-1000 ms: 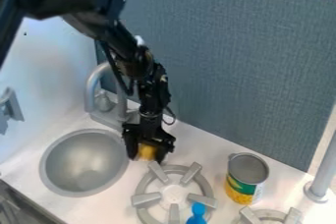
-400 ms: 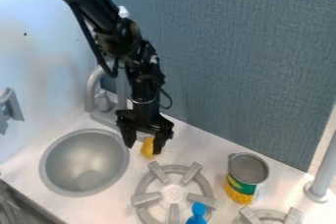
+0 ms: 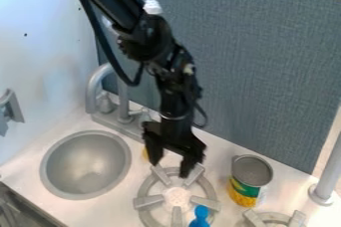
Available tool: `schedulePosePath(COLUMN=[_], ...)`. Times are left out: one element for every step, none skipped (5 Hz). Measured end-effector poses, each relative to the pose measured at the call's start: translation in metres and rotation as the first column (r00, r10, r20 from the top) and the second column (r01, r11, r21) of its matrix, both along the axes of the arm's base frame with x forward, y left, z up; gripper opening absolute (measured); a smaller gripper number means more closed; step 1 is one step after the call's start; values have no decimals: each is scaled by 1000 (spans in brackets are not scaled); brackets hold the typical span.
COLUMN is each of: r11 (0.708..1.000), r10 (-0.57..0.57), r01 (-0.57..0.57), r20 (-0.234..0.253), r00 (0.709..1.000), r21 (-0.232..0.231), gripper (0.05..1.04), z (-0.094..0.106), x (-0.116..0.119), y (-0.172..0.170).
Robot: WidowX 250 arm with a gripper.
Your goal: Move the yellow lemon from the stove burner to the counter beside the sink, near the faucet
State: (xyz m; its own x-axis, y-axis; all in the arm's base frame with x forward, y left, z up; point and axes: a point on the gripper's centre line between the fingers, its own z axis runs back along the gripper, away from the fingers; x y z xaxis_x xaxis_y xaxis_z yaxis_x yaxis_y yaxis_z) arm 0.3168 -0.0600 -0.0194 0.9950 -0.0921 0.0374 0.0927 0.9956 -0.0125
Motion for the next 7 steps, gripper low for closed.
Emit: schedulePosePath(r11=[997,995,990,977,977,977,977], r10=[-74,-100,-138,-192,-193,-192,-193], r01=[74,100,137,194,196,195,196], r20=[14,15,11,-38,-43,-45,-45], r00=[997,995,990,981,980,980,980], r21=[-2,-2,21,83,87,87,88], gripper=[996,996,996,996,996,996,996], z=[4,6,7,13,13,13,13], x=[-4,-3,-3,-7,-8,-8,-8], y=[-23,-27,-34,-33,-33,-32,-32])
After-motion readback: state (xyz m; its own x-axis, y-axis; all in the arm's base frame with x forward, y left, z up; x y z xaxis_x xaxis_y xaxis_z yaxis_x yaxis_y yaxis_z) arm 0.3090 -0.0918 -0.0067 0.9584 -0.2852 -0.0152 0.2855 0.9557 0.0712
